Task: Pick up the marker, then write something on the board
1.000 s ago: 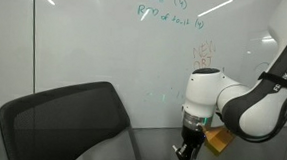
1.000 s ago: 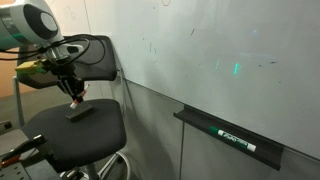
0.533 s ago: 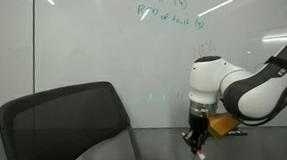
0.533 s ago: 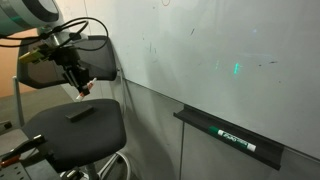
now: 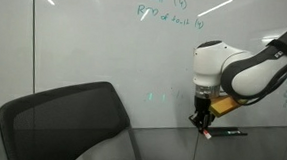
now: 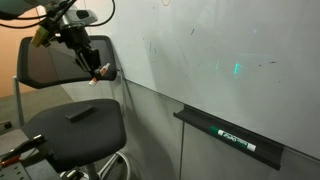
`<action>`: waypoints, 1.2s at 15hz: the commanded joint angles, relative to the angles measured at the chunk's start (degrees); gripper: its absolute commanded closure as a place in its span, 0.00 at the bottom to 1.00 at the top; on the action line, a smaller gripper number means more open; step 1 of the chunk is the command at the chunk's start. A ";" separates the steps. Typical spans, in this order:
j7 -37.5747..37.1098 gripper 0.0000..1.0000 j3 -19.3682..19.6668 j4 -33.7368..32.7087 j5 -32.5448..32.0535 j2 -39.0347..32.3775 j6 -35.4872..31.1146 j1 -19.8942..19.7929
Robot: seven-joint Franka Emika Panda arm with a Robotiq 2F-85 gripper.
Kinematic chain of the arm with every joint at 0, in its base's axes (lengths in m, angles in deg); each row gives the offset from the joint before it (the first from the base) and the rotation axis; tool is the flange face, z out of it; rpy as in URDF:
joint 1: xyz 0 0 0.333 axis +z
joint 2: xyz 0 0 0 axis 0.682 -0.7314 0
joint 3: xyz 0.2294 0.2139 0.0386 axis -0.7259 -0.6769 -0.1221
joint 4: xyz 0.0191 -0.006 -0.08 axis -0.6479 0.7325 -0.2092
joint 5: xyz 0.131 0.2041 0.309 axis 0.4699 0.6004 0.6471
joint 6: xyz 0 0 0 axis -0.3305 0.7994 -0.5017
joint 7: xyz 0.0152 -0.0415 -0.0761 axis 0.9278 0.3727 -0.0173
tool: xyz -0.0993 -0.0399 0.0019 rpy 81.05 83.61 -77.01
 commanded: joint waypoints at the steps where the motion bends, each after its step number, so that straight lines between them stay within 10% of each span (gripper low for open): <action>1: -2.01 0.95 -2.68 -4.26 -2.73 -0.11 4.80 -2.56; 18: -2.43 0.95 0.75 -26.16 -9.86 -11.77 19.32 -3.02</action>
